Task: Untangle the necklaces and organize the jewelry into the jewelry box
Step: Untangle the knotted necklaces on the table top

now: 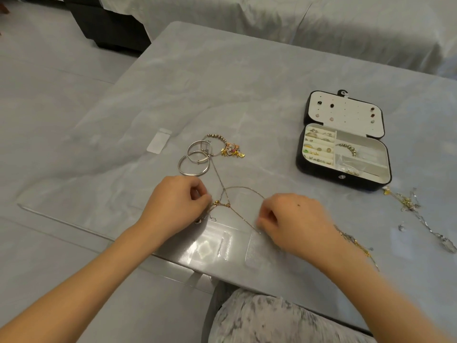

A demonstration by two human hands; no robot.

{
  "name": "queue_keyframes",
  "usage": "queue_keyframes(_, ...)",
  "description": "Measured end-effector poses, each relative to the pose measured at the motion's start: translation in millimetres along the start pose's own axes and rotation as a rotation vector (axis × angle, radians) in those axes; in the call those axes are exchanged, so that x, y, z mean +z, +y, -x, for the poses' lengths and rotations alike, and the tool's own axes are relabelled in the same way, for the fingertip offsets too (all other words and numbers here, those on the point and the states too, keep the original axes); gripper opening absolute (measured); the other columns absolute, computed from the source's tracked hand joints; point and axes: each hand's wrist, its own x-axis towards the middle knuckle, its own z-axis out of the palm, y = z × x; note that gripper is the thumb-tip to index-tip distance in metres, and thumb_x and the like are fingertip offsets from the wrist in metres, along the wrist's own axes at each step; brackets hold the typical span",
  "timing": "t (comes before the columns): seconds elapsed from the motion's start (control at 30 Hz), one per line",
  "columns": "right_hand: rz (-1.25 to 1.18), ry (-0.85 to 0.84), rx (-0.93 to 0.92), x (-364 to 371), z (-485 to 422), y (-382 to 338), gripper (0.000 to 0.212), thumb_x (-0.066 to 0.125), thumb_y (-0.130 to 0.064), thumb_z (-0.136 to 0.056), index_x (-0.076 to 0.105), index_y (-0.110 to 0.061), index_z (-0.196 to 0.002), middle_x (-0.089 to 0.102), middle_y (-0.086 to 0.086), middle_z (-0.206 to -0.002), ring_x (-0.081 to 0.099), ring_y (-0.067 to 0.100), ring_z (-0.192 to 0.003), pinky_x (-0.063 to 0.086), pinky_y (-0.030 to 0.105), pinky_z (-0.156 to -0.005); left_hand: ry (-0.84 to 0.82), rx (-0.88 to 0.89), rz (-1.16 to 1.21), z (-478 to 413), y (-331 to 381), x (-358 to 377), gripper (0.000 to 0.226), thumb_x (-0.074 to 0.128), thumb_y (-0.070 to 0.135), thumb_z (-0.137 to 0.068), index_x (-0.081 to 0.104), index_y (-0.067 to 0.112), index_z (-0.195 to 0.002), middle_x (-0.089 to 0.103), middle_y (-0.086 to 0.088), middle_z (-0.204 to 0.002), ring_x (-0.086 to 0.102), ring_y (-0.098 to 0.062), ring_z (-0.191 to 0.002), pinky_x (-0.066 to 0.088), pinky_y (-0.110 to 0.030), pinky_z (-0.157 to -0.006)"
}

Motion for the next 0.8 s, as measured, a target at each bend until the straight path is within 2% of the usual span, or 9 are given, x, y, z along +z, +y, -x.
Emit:
queue_keyframes(0.1, -0.158, 0.195, 0.052, 10, -24, -10, 0.020, 0.049, -0.037, -0.093, 0.061, -0.024, -0.103, 0.059, -0.008, -0.099, 0.053, 0.013, -0.094, 0.040, 0.025, -0.077, 0.043, 0.004, 0.017, -8, 8, 7, 0.010, 0.069, 0.022, -0.077, 0.067, 0.022, -0.068, 0.060, 0.010, -0.061, 0.055, -0.003, -0.062, 0.038, -0.015, -0.055)
queue_keyframes(0.2, -0.237, 0.265, 0.068, 20, -44, -21, 0.019, 0.053, -0.036, -0.091, 0.063, -0.022, -0.099, 0.058, -0.005, -0.096, 0.053, 0.015, -0.093, 0.037, 0.026, -0.074, 0.033, -0.001, 0.024, -14, 14, 15, 0.007, 0.069, 0.022, -0.076, 0.068, 0.021, -0.068, 0.061, 0.008, -0.062, 0.056, -0.005, -0.062, 0.039, -0.015, -0.055)
queue_keyframes(0.37, -0.194, 0.218, 0.116, 30, -55, -31, 0.018, 0.052, -0.036, -0.091, 0.062, -0.021, -0.090, 0.059, -0.003, -0.095, 0.054, 0.017, -0.092, 0.037, 0.027, -0.070, 0.023, -0.008, 0.056, -19, 14, 17, 0.013, 0.073, 0.021, -0.074, 0.064, 0.024, -0.065, 0.058, 0.010, -0.061, 0.054, -0.003, -0.060, 0.038, -0.013, -0.055)
queue_keyframes(0.47, -0.151, 0.179, 0.128, 31, -59, -35, 0.016, 0.048, -0.025, -0.093, 0.061, -0.016, -0.095, 0.061, 0.001, -0.100, 0.056, 0.020, -0.092, 0.039, 0.028, -0.070, 0.004, -0.005, 0.067, -19, 12, 17, 0.016, 0.073, 0.019, -0.074, 0.062, 0.026, -0.066, 0.059, 0.011, -0.062, 0.054, -0.003, -0.060, 0.038, -0.012, -0.056)
queue_keyframes(0.57, -0.129, 0.147, 0.138, 32, -59, -37, 0.007, 0.047, -0.014, -0.092, 0.054, -0.014, -0.092, 0.059, 0.004, -0.101, 0.051, 0.020, -0.084, 0.035, 0.027, -0.066, -0.006, 0.001, 0.086, -18, 10, 17, 0.015, 0.073, 0.017, -0.075, 0.062, 0.025, -0.069, 0.059, 0.010, -0.065, 0.055, -0.003, -0.062, 0.041, -0.014, -0.059)
queue_keyframes(0.7, -0.234, 0.180, 0.145, 36, -54, -30, 0.019, 0.043, -0.021, -0.095, 0.059, -0.012, -0.098, 0.061, 0.003, -0.100, 0.056, 0.020, -0.090, 0.045, 0.029, -0.076, -0.005, 0.033, 0.063, -16, 12, 17, 0.008, 0.069, 0.013, -0.076, 0.067, 0.021, -0.078, 0.057, 0.011, -0.069, 0.054, -0.008, -0.067, 0.041, -0.017, -0.062)
queue_keyframes(0.8, -0.361, 0.182, 0.169, 31, -51, -23, 0.019, 0.045, -0.022, -0.094, 0.062, -0.012, -0.095, 0.059, -0.001, -0.091, 0.054, 0.016, -0.085, 0.037, 0.024, -0.068, 0.039, 0.077, 0.017, -14, 14, 20, 0.010, 0.065, 0.012, -0.075, 0.067, 0.019, -0.082, 0.055, 0.010, -0.075, 0.054, -0.010, -0.073, 0.038, -0.017, -0.065)
